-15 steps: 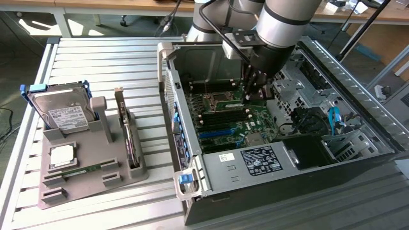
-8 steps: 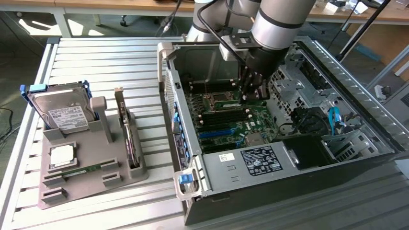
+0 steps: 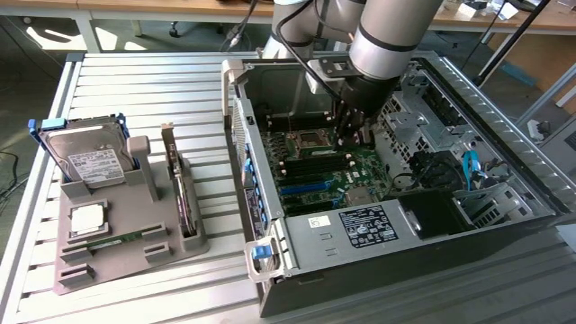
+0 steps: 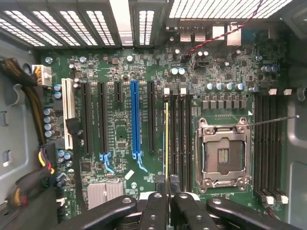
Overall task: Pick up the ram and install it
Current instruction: 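Insert the ram into the slot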
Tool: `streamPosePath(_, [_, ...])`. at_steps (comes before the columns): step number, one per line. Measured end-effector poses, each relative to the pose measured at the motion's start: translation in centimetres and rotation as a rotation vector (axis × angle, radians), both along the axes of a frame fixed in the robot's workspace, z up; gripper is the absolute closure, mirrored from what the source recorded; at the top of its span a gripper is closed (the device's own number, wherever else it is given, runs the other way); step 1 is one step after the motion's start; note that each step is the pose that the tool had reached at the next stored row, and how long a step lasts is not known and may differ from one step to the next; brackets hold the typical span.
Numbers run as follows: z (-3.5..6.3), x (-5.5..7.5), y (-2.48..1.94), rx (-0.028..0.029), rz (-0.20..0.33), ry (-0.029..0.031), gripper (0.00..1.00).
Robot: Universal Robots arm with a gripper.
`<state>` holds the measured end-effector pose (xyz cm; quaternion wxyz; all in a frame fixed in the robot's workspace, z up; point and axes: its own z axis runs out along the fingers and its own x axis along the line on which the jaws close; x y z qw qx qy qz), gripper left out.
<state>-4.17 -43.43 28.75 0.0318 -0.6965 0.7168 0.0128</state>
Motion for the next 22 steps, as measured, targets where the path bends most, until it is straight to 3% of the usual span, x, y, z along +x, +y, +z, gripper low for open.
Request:
streamPosePath(18, [-3.02,-0.5,0.03,0.0026,0.019,-0.0001,0.88])
streamPosePath(22, [-3.65,-0.6,0.29,0.0046,0.019,0.0001,0.88])
